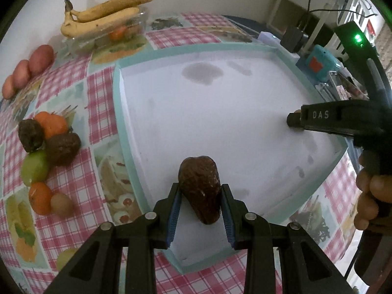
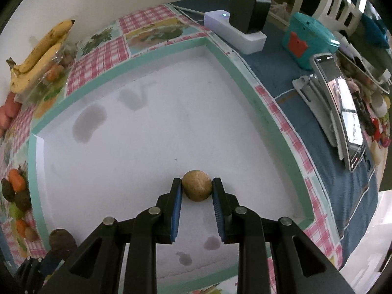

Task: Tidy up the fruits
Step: 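Carry both fruits over the white tray and open both tools to release them, then move the right tool back toward the fruit cluster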

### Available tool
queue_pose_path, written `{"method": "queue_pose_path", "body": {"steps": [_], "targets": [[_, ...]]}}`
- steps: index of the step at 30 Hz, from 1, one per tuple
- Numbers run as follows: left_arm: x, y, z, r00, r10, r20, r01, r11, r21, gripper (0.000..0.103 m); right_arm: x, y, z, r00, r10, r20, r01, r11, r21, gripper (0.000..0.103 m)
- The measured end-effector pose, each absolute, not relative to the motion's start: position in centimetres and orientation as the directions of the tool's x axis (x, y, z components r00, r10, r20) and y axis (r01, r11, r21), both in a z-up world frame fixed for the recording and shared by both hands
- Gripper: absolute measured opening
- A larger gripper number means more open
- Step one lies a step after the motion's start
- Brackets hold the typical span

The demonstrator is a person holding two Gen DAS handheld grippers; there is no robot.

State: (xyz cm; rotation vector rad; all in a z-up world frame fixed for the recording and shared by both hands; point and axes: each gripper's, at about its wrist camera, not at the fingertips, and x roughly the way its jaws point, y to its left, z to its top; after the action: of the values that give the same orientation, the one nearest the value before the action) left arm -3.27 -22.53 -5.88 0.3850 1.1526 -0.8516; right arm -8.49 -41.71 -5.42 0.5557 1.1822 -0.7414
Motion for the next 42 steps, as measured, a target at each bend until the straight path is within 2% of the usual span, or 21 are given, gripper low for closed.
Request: {"method": "queue_pose_path", "body": {"steps": [5,8,11,13,14,15,17,19,20,21,23,28,31,35,37,42], "targets": [[-3.2,-22.6,-5.8,0.147,-0.378,-0.914,0.755,0.639,-0.143,0.036,-8.3,-41.6,-5.3,0.190,-0.229,-0.955,0.764,0.646,-0.003,0.026],[-2.9,-22.6,-5.6,0.145,-0.375,-0.916,0.756,0.639,-0.141,0.042,-8.1,-41.6,-5.3,0.188,-0.230,-0.955,0.762,0.648,-0.006,0.026],[-2.8,-22.3,-4.4,0.160,-0.394,-0.905,0.758,0.637,-0.143,0.054,-8.1,-41.6,-5.2,0.184,-0.234,-0.955,0.759,0.651,-0.013,0.026],[-2.7,-22.0,-3.2,0.182,-0.418,-0.890,0.758,0.637,-0.144,0.066,-8.1,-41.6,-5.0,0.183,-0.241,-0.953,0.760,0.650,-0.018,0.027],[-2.6,-21.8,-2.7,0.191,-0.427,-0.884,0.756,0.638,-0.145,0.068,-8.2,-41.5,-4.7,0.187,-0.249,-0.950,0.761,0.649,-0.020,0.029],[-2.4,-21.6,-2.1,0.208,-0.430,-0.879,0.750,0.646,-0.139,0.071,-8.2,-41.5,-4.3,0.193,-0.257,-0.947,0.761,0.648,-0.021,0.031],[-1.9,-21.1,-1.6,0.240,-0.411,-0.880,0.736,0.668,-0.111,0.078,-8.1,-41.3,-3.5,0.209,-0.275,-0.939,0.761,0.648,-0.021,0.045],[-0.8,-20.1,-1.5,0.295,-0.354,-0.888,0.697,0.715,-0.053,0.097,-8.1,-41.1,-3.0,0.222,-0.283,-0.933,0.756,0.655,-0.019,0.045],[-0.3,-19.5,-1.5,0.316,-0.330,-0.889,0.675,0.737,-0.034,0.100,-7.9,-41.0,-2.8,0.226,-0.283,-0.932,0.753,0.658,-0.018,0.046],[0.6,-18.6,-1.5,0.342,-0.304,-0.889,0.639,0.769,-0.017,0.101,-7.9,-40.9,-2.7,0.227,-0.284,-0.932,0.750,0.662,-0.019,0.047],[1.9,-17.0,-1.3,0.367,-0.284,-0.886,0.587,0.809,-0.016,0.101,-7.6,-40.6,-2.5,0.223,-0.289,-0.931,0.745,0.667,-0.029,0.056],[5.3,-11.5,-0.3,0.426,-0.241,-0.872,0.416,0.908,-0.047,0.103,-6.5,-38.7,-2.1,0.247,-0.288,-0.925,0.702,0.712,-0.034,0.060],[7.1,-8.0,-0.1,0.444,-0.198,-0.874,0.312,0.949,-0.057,0.103,-5.6,-37.0,-1.5,0.281,-0.288,-0.916,0.660,0.750,-0.033,0.073],[9.1,-3.6,0.0,0.461,-0.146,-0.875,0.178,0.981,-0.070,0.103,-4.3,-34.5,-0.9,0.329,-0.265,-0.906,0.598,0.801,-0.017,0.076],[9.8,-1.1,0.2,0.479,-0.101,-0.872,0.106,0.993,-0.056,0.103,-3.8,-33.7,-0.9,0.343,-0.250,-0.905,0.580,0.815,-0.005,0.084],[10.7,3.0,0.6,0.505,-0.036,-0.862,-0.002,0.999,-0.043,0.103,-2.7,-31.4,-0.7,0.368,-0.219,-0.904,0.531,0.848,0.010,0.085]]}}
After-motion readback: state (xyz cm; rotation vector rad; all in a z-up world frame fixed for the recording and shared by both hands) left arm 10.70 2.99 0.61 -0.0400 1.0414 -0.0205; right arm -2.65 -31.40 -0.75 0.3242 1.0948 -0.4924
